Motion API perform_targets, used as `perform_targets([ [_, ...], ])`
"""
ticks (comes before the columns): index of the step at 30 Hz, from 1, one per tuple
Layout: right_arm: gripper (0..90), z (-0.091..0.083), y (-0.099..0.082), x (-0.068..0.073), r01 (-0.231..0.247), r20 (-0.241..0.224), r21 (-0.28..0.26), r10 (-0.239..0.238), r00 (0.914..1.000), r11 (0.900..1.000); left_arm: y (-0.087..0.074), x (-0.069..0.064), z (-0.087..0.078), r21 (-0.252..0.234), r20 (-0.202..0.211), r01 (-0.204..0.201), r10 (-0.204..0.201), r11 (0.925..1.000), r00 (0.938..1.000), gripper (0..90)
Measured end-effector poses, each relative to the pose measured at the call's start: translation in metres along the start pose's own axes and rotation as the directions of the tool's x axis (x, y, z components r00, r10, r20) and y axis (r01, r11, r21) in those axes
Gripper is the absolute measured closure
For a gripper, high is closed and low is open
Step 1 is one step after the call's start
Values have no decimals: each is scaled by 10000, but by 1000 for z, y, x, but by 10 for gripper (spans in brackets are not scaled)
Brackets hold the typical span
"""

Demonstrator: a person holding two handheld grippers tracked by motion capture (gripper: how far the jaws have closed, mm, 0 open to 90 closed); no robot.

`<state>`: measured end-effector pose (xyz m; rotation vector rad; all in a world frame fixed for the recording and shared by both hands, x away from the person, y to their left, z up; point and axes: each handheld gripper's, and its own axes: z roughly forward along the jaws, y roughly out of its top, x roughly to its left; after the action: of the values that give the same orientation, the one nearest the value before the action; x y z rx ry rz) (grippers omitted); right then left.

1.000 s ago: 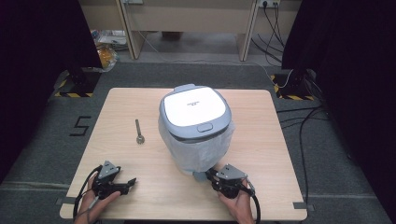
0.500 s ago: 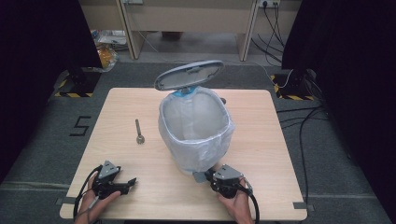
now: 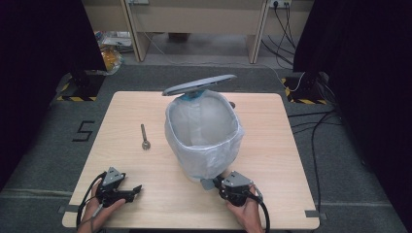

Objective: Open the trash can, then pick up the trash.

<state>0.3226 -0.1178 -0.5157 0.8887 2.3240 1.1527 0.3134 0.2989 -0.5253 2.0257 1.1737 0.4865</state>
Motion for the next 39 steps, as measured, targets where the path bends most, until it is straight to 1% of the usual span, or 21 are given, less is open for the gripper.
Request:
perform_targets([
  [12,764,0,0,0,16,7,-1,-16,10000,10000,0,0,0,38,23,-62,62,10000,10000,166],
  [13,764,0,0,0,76,26,-9,-76,10000,10000,0,0,0,48,28,-74,74,10000,10000,166],
  [16,764,0,0,0,9,16,-1,-9,10000,10000,0,1,0,-3,72,-15,15,10000,10000,170],
  [21,764,0,0,0,-4,21,0,4,10000,10000,1,6,0,-184,300,446,-441,9988,9986,181],
  [22,764,0,0,0,-5,7,1,5,10000,10000,3,7,1,-217,234,455,-450,9987,9987,182],
  [23,763,0,0,0,6,3,-1,-6,10000,10000,3,7,1,-231,125,381,-378,9990,9992,186],
  [24,764,0,0,0,9,-1,-2,-9,10000,10000,5,8,1,-244,-54,284,-285,9993,9996,193],
  [25,763,0,0,0,13,-6,-11,-13,10000,10000,7,9,1,-207,-119,261,-263,9994,9996,203],
  [26,764,0,0,0,16,5,-4,-16,10000,10000,9,11,1,-206,-139,334,-337,9992,9993,206],
  [28,764,0,0,0,15,-6,-2,-15,10000,10000,15,15,2,-291,-130,545,-549,9981,9984,203],
  [30,764,0,0,0,24,2,-4,-24,10000,10000,21,19,5,-412,-93,660,-665,9970,9977,200],
  [32,763,0,0,0,89,24,-16,-89,10000,10000,29,23,9,-381,-122,569,-574,9977,9983,207],
  [34,763,0,0,0,62,13,-7,-62,10000,10000,35,26,14,-358,-121,589,-594,9976,9982,198],
  [36,763,0,0,0,76,6,-11,-76,10000,10000,44,30,20,-570,-48,507,-511,9971,9987,184],
  [37,763,0,0,0,45,-14,-15,-45,10000,10000,48,33,23,-625,-179,498,-510,9968,9985,187],
  [39,763,0,0,0,100,-3,-17,-100,9999,9999,56,37,28,-792,-364,656,-687,9947,9970,186],
])
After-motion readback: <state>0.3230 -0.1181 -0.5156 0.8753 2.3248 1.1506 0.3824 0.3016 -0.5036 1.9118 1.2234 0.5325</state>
